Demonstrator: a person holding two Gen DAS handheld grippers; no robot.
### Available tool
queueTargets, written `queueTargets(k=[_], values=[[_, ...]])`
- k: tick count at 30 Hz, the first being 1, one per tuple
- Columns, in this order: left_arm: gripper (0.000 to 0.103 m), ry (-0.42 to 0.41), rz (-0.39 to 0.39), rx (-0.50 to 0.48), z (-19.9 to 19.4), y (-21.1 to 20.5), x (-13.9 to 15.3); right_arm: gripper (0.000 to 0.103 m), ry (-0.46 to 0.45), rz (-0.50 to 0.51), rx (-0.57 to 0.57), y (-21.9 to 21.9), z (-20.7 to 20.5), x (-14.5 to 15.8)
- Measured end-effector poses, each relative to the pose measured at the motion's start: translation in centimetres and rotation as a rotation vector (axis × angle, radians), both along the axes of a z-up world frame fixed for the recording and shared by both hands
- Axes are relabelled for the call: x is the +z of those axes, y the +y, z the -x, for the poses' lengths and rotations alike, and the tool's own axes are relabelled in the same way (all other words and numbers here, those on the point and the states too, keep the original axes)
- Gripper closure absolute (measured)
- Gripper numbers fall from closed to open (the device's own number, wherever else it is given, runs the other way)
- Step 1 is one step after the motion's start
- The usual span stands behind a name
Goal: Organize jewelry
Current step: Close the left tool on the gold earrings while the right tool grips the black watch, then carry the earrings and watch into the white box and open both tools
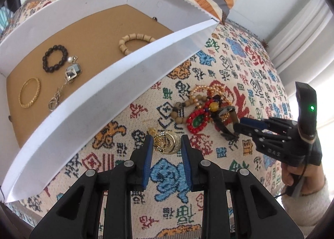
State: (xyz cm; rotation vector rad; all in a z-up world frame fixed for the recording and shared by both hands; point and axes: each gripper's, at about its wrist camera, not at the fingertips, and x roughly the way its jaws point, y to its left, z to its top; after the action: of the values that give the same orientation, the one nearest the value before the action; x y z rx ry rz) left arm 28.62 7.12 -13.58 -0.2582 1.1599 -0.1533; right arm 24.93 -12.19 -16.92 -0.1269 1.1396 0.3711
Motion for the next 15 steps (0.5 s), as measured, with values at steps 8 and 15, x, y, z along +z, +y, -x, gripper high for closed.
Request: queueTargets(k=[8, 15], values=[[0.077, 0.011, -0.005, 0.013, 0.3, 0.5, -0.1, 0.097, 0.002, 0.01, -0.007, 0.4, -1.4, -1.0], [0.077, -0.002, 0.014, 0.014, 0.6, 0.9, 1.8, 0.097, -0.043, -0.033, -0.009, -0.5, 0.6, 3.1]])
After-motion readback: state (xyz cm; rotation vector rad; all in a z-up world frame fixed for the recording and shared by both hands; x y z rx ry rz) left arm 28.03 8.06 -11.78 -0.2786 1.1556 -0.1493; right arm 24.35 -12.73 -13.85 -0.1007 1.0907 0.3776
